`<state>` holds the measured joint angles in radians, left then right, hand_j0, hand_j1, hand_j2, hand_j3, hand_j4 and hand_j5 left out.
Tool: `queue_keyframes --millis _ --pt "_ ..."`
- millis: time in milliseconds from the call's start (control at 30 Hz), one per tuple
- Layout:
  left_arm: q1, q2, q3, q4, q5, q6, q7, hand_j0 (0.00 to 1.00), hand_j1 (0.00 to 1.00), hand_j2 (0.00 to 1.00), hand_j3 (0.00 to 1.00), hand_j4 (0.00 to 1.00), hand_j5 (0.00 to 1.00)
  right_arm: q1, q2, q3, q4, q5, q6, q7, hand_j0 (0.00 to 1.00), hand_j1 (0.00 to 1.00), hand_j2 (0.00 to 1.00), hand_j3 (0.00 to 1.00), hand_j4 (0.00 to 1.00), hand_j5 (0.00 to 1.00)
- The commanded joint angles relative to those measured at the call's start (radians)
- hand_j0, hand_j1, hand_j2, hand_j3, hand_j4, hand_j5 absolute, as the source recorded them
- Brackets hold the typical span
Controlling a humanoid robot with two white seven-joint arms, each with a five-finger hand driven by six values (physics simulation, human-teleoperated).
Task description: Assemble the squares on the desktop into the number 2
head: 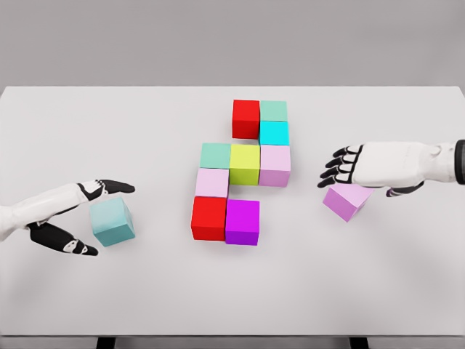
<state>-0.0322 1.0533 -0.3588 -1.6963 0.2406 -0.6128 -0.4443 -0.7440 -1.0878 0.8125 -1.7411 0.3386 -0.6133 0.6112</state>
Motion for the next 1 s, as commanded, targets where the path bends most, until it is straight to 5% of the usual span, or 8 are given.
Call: queue_keyframes --millis 0,600,967 --pt "0.000 -0.004 0.000 0.007 0.006 0.002 -0.001 1.00 1.00 1.00 1.00 1.00 1.00 0.000 0.000 0.001 0.000 -0.006 0.002 0.000 1.00 1.00 1.00 1.00 1.00 1.00" --pt "-0.017 -0.078 -0.014 0.060 -0.003 0.002 -0.001 1.00 1.00 1.00 1.00 1.00 1.00 0.017 0.029 0.027 0.018 -0.069 0.002 0.000 1.00 1.00 1.00 1.00 1.00 1.00" --pt "-0.017 -0.081 -0.023 0.112 0.005 0.002 -0.001 1.00 1.00 1.00 1.00 1.00 1.00 0.017 0.063 0.031 0.137 -0.069 0.006 0.000 1.00 1.00 1.00 1.00 1.00 1.00"
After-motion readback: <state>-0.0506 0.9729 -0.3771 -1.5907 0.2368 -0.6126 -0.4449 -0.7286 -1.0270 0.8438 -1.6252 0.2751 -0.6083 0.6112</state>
